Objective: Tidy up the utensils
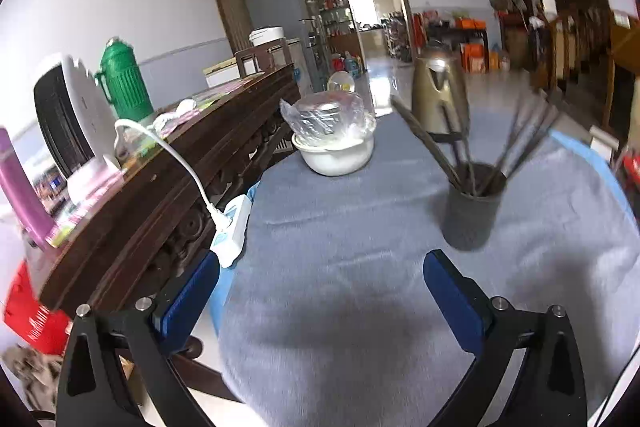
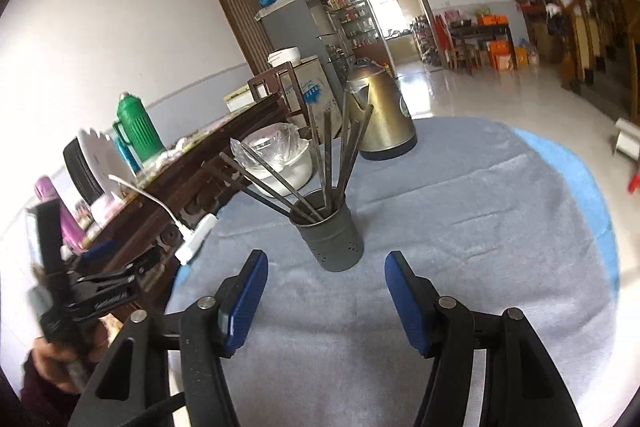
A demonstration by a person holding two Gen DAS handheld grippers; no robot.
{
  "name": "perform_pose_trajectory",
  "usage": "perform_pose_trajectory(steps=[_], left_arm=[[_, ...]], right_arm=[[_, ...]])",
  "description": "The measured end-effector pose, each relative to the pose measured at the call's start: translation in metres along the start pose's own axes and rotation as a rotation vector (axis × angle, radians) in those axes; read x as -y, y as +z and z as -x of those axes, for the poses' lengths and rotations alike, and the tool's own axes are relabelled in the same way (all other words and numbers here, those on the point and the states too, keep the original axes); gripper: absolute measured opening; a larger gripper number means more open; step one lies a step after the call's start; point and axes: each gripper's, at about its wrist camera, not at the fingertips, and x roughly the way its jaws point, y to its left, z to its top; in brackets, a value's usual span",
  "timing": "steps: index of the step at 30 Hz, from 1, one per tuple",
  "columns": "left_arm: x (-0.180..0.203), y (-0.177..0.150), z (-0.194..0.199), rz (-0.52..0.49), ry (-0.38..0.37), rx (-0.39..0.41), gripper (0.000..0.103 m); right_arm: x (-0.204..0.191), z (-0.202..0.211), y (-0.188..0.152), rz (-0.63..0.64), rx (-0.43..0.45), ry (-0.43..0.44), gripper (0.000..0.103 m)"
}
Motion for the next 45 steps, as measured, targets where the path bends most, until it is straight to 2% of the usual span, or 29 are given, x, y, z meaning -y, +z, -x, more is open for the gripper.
perform_pose_trajectory(steps=[4, 9, 20, 24, 33, 45], left_arm=[[0.01, -0.002, 0.015, 0.062, -0.049, -0.068, 0.102], [0.012, -0.01, 0.038, 0.077, 0.012, -0.091, 0.102], [0.009, -0.015, 0.074, 0.101, -0.012, -0.098, 0.102], [0.009, -0.015, 0.079, 0.103, 0.003, -0.09, 0.102], [0.012, -0.016, 0.069, 0.099, 0.008, -0.116, 0.102], [0.005, -0.009, 0.066, 0.112, 0.021, -0.106, 0.102]], right_arm=[[-0.013, 0.013, -0.001, 0.063, 0.014, -0.067, 0.065], [-0.023, 0.029, 0.0, 0.117, 0.025, -0.117, 0.065], [-0.036, 0.05, -0.001, 0.123, 0.013, -0.068, 0.065], [-0.039, 0.056, -0.003, 0.132, 0.016, -0.067, 0.065], [-0.032, 0.049, -0.006, 0.091, -0.022, -0.047, 0.065], [-0.042, 0.052, 0.004, 0.117, -0.008, -0.04, 0.065]])
